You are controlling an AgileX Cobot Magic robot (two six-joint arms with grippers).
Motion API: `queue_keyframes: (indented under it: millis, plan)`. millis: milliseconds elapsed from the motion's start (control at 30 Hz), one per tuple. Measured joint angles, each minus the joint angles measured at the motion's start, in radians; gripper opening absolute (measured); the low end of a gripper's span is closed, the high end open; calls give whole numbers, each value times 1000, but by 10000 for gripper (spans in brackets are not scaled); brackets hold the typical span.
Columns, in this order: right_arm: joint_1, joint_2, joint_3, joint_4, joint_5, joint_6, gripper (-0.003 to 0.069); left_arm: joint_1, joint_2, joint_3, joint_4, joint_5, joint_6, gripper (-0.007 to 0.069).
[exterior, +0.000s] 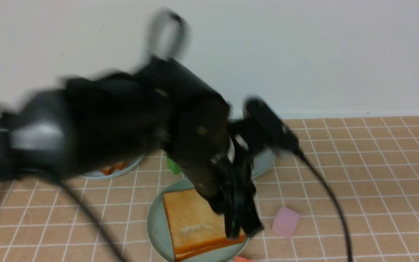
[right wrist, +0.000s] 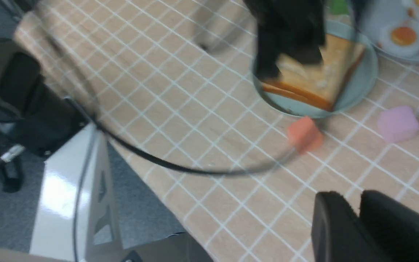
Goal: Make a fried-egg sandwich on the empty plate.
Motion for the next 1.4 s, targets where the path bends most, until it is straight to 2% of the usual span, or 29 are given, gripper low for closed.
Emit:
queue_keyframes:
  millis: [67, 100, 267, 300, 333, 367, 400, 433, 467, 500, 633, 833, 1000, 1167, 1400]
  plan:
    - [0, -10, 0, -34, -1, 25, 127, 0, -64, 13, -3, -14, -31, 42]
    - [0, -28, 0, -97, -2, 60, 127, 0, -174, 55, -6, -53, -61, -13]
    - [0, -104, 0, -249, -11, 207, 93, 0, -497, 328, -30, -252, -144, -13]
    - [0, -130, 0, -280, -13, 241, 75, 0, -571, 388, -40, -310, -160, -13]
    - [0, -177, 0, -326, -14, 290, 38, 0, -717, 556, -56, -433, -189, -13]
    - [0, -181, 0, -326, -14, 295, 34, 0, -746, 571, -59, -458, -192, -13]
    - [0, -219, 0, -358, -14, 329, 5, 0, -859, 705, -70, -557, -217, -13]
    - [0, -224, 0, -362, -14, 334, 2, 0, -873, 719, -70, -570, -217, -13]
    - [0, -256, 2, -385, -14, 370, -6, 0, -969, 816, -79, -658, -237, -13]
    - [0, -287, 13, -404, -15, 410, -8, 0, -1058, 893, -82, -747, -247, -13]
    - [0, -365, 95, -437, -17, 520, -8, 0, -1249, 1086, -84, -917, -258, -13]
    - [0, -412, 289, -441, -164, 619, -6, 0, -1328, 1185, -84, -954, -263, -13]
    - [0, -412, 493, -438, -488, 683, -1, 0, -1327, 1206, -84, -900, -265, -13]
    - [0, -412, 648, -436, -693, 699, 1, 0, -1327, 1206, -84, -827, -266, -13]
    - [0, -412, 818, -434, -736, 702, 3, 0, -1327, 1206, -84, -760, -266, -13]
